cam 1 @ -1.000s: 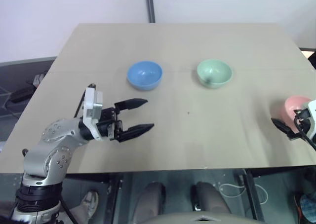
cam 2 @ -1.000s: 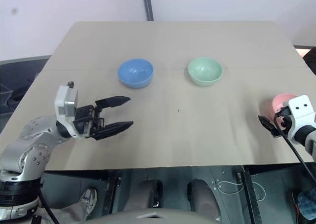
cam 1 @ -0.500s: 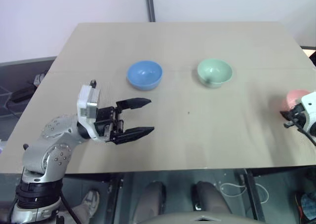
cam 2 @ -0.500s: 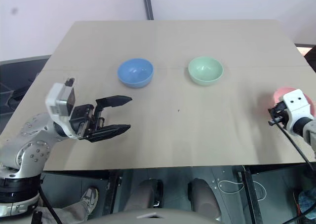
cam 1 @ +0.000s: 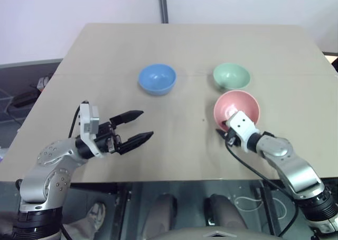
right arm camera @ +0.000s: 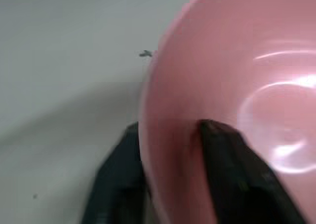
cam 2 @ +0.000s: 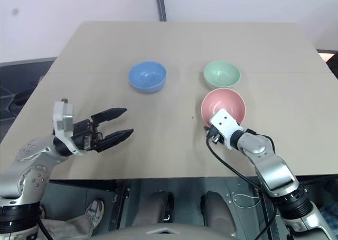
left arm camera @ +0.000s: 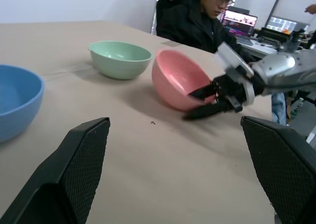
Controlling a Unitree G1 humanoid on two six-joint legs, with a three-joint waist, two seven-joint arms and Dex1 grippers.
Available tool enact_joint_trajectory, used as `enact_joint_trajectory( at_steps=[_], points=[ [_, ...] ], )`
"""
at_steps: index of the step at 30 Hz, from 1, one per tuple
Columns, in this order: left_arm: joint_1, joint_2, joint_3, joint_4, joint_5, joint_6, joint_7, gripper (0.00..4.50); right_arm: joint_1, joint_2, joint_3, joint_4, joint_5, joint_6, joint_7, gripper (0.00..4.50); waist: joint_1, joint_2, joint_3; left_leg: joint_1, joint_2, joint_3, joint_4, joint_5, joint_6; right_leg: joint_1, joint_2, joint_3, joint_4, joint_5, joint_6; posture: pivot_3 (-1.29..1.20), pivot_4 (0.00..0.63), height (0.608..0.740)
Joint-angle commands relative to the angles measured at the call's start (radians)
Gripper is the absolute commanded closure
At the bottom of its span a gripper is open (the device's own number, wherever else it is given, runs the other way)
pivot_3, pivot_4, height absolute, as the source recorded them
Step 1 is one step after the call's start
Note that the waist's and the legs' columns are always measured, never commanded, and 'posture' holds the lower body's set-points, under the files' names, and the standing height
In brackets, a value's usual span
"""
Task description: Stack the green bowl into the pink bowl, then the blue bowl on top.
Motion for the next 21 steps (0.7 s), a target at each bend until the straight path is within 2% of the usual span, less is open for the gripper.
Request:
enact_joint_trajectory(
  at_steps=[1, 4, 6, 9, 11, 15, 21],
  points=[
    [0.009, 0.001, 0.023, -0.045, -0.023, -0.006, 0.006, 0.0, -0.016, -0.025, -0.019, -0.104, 0.024, 0.042, 0.051, 1.15, -0.001, 0.0, 0.0, 0.0, 0.0, 0.0, 0.0, 0.0, 0.0, 0.0, 0.0, 0.0, 0.0, 0.0, 0.0, 0.0, 0.15, 0.74],
    [0.016, -0.001, 0.028, -0.052, -0.028, -0.004, 0.018, 0.0, -0.131, -0.021, -0.16, -0.244, 0.208, 0.208, 0.122, 1.15, -0.005, 0.004, 0.002, -0.002, 0.0, -0.001, -0.001, 0.0, 0.0, -0.002, 0.0, -0.001, 0.001, 0.0, 0.0, 0.0, 0.15, 0.74],
    [0.019, -0.004, 0.026, -0.056, -0.03, -0.004, 0.025, 0.0, -0.231, -0.027, -0.203, -0.229, 0.242, 0.265, 0.126, 1.15, -0.008, 0.005, 0.003, -0.005, 0.0, -0.001, 0.0, 0.0, 0.0, -0.005, 0.0, -0.001, 0.001, 0.0, 0.0, 0.0, 0.15, 0.74],
    [0.017, -0.014, 0.016, -0.063, -0.032, -0.003, 0.039, 0.0, -0.427, -0.01, -0.214, -0.029, 0.194, 0.273, 0.069, 1.15, -0.008, 0.004, 0.003, -0.005, 0.0, -0.003, 0.0, 0.0, 0.0, -0.004, 0.0, -0.002, 0.001, 0.0, 0.0, 0.0, 0.15, 0.74],
    [0.017, -0.02, 0.01, -0.066, -0.03, -0.003, 0.044, 0.0, -0.501, 0.004, -0.173, 0.129, 0.139, 0.218, 0.053, 1.15, -0.003, 0.003, 0.002, -0.005, 0.0, -0.003, 0.0, 0.0, 0.0, -0.004, 0.0, -0.003, 0.001, 0.0, 0.0, 0.0, 0.15, 0.74],
    [0.026, -0.028, 0.005, -0.082, -0.032, 0.0, 0.056, 0.0, -0.611, 0.112, -0.141, 0.452, 0.098, 0.117, 0.034, 1.15, -0.004, 0.003, 0.002, -0.007, -0.001, -0.002, 0.0, 0.0, 0.0, -0.006, -0.001, -0.003, 0.0, 0.0, -0.001, 0.0, 0.15, 0.74],
    [0.079, -0.029, 0.022, -0.125, -0.034, 0.001, 0.067, 0.0, -0.732, 0.234, -0.14, 0.843, 0.046, -0.037, 0.019, 1.15, -0.021, 0.004, 0.002, -0.02, -0.001, 0.001, 0.0, 0.003, -0.005, -0.021, -0.001, 0.0, 0.003, 0.001, 0.0, 0.0, 0.15, 0.74]
  ],
)
